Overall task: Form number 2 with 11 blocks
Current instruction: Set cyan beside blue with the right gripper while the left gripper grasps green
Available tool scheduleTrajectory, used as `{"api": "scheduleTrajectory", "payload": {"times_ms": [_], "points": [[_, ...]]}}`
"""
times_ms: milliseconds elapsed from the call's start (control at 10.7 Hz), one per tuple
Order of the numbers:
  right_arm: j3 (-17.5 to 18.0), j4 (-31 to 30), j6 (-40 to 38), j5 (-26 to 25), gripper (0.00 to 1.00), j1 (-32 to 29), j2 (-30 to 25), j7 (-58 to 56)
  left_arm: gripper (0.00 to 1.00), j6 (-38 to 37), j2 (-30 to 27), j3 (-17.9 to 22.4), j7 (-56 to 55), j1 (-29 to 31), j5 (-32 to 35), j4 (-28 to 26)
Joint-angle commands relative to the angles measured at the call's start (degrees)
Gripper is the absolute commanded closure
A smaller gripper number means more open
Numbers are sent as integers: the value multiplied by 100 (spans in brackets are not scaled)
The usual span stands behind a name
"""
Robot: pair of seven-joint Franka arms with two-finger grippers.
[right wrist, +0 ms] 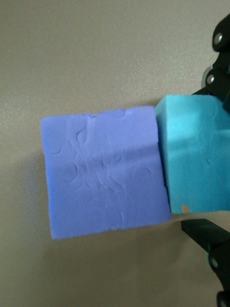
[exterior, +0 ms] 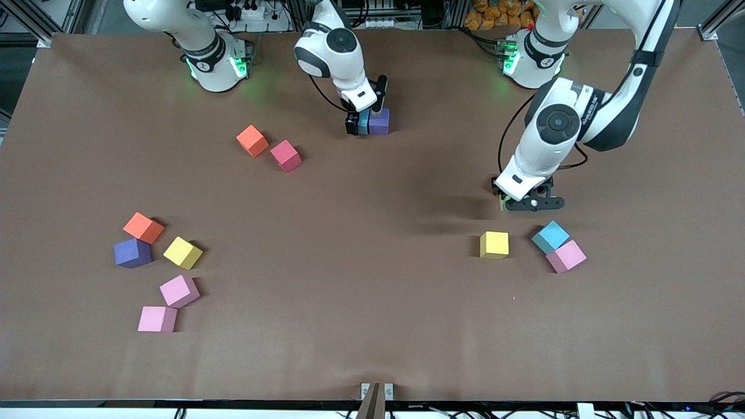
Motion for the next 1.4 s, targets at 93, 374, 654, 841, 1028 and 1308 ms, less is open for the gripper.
{"api": "scheduleTrajectory", "payload": {"times_ms": [93, 374, 654, 841, 1028, 1308], "points": [[-44, -80, 21, -30, 0, 63, -187, 42, 100, -194, -364, -23, 57, -25, -292, -83], [-44, -80, 12, -30, 0, 46, -318, 68, 100, -333, -453, -15, 57, -43, -636, 22], [-53, -72, -408, -30, 0, 11, -713, 95, 100, -554, -576, -6, 66, -60, -715, 128], [-79, -37, -777, -30, 0, -42, -1011, 112, 100, -554, -593, -6, 110, -104, -716, 163], [-350, 16, -1181, -30, 0, -375, -1319, 25, 100, -554, -611, -32, 564, -166, -707, 172], [-1035, 8, -1753, -47, 0, -473, -1654, 15, 100, -887, -664, -252, 1181, -175, -715, 417]]}}
